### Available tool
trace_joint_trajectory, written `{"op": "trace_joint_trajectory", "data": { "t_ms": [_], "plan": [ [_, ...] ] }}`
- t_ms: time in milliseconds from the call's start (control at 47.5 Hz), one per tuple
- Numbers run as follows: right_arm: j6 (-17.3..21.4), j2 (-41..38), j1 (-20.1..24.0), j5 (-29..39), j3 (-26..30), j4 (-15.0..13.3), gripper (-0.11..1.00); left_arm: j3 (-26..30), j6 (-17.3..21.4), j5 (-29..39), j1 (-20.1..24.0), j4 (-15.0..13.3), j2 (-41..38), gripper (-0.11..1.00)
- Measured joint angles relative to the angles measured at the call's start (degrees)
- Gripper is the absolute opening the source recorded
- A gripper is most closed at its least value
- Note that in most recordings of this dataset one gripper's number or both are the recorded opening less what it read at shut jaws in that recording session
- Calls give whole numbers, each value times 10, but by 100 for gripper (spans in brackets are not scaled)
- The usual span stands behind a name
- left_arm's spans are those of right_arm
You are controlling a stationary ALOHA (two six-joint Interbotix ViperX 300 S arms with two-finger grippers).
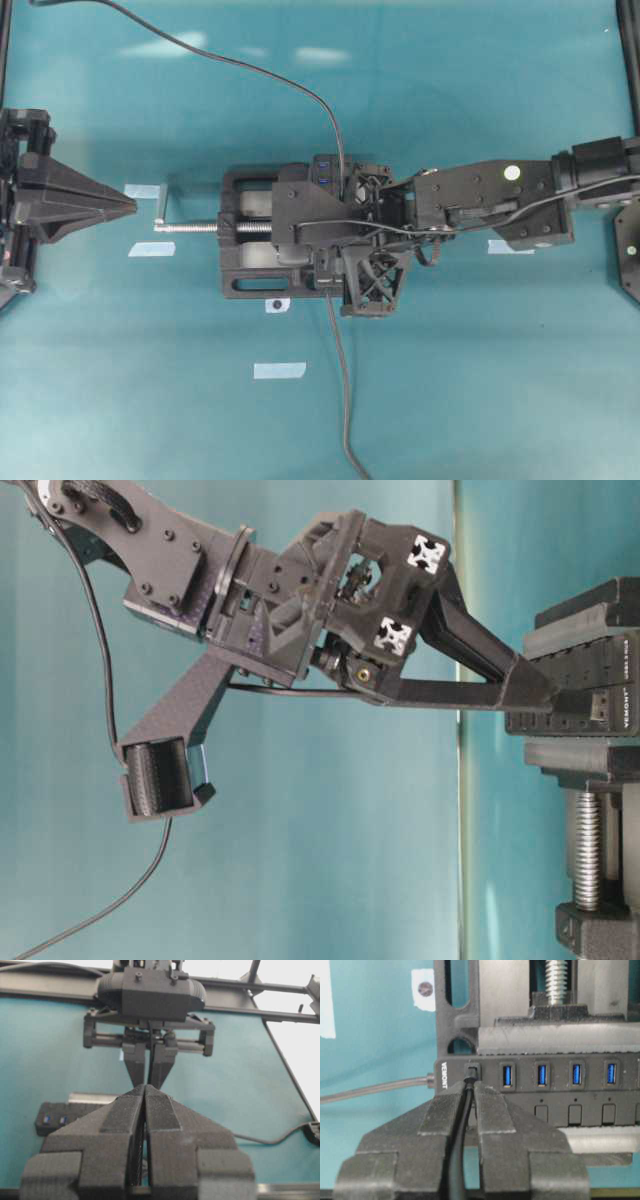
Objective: Insert the USB into the front port of the fixed hub.
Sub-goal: 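Push the USB plug into the front port with the right gripper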
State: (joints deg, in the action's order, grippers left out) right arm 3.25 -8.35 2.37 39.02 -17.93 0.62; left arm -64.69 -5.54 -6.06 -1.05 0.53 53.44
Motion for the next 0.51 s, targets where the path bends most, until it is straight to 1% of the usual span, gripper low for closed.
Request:
{"op": "trace_joint_trajectory", "data": {
  "t_ms": [506],
  "plan": [
    [0, -9, 0, 1, 3, 1, 7, -3, 0, 0, 0, 0, 5, 0]
  ]
}}
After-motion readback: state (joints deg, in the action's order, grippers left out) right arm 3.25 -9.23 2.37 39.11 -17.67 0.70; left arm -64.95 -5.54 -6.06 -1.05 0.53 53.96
